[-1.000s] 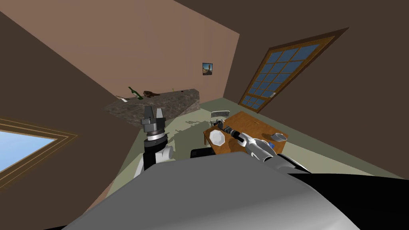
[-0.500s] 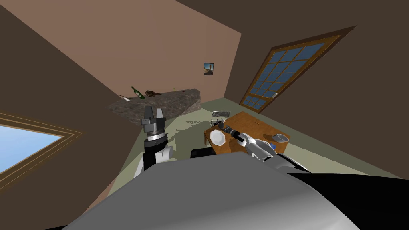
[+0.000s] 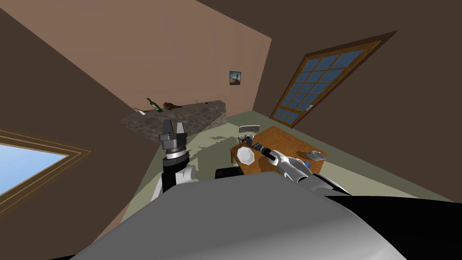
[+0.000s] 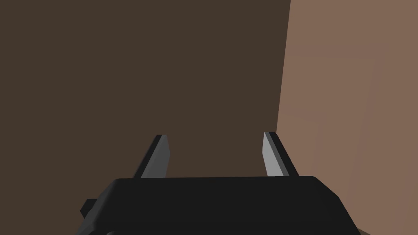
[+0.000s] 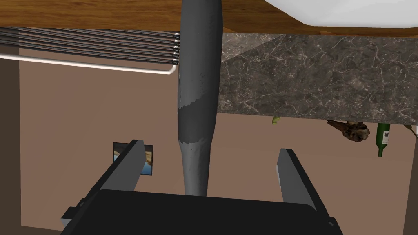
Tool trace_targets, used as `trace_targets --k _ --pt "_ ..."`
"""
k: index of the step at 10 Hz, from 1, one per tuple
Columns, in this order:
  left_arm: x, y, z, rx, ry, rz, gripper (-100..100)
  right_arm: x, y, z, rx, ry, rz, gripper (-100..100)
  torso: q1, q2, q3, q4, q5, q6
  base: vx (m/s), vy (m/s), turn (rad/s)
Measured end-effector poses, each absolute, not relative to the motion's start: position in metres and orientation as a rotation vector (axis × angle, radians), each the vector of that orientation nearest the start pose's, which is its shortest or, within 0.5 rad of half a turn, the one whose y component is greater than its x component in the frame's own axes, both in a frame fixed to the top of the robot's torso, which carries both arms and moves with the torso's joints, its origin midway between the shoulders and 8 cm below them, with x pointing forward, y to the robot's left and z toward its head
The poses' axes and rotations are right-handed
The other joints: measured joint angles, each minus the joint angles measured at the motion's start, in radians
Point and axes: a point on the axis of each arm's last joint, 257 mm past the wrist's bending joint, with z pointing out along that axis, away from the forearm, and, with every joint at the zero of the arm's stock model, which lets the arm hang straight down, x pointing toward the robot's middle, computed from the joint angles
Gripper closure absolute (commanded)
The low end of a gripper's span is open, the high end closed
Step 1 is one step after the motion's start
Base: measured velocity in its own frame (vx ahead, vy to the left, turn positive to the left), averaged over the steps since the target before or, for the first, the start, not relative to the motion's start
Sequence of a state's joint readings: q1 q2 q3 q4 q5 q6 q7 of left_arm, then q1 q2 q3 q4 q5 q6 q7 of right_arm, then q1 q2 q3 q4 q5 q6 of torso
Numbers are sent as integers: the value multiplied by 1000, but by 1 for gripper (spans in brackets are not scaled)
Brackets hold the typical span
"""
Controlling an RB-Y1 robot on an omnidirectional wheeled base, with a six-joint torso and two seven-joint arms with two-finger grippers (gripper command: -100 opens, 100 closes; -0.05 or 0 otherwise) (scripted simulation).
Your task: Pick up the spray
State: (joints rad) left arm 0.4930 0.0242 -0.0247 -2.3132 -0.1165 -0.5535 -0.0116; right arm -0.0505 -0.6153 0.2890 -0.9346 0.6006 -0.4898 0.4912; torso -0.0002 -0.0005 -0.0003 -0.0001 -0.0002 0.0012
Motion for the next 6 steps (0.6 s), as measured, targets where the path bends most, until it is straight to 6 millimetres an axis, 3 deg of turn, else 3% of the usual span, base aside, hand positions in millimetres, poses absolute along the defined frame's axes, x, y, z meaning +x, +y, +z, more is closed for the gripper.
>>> trace_targets --k 3,6 --pt "331 249 49 -490 639 -1268 0 449 -345 -427 -376 1993 223 -100 0 0 0 0 0 0 -23 4 -7" --pt "331 249 49 -490 639 -1268 0 420 -369 -443 -282 2054 260 -100 3 10 6 2 0 0 -140 42 -35"
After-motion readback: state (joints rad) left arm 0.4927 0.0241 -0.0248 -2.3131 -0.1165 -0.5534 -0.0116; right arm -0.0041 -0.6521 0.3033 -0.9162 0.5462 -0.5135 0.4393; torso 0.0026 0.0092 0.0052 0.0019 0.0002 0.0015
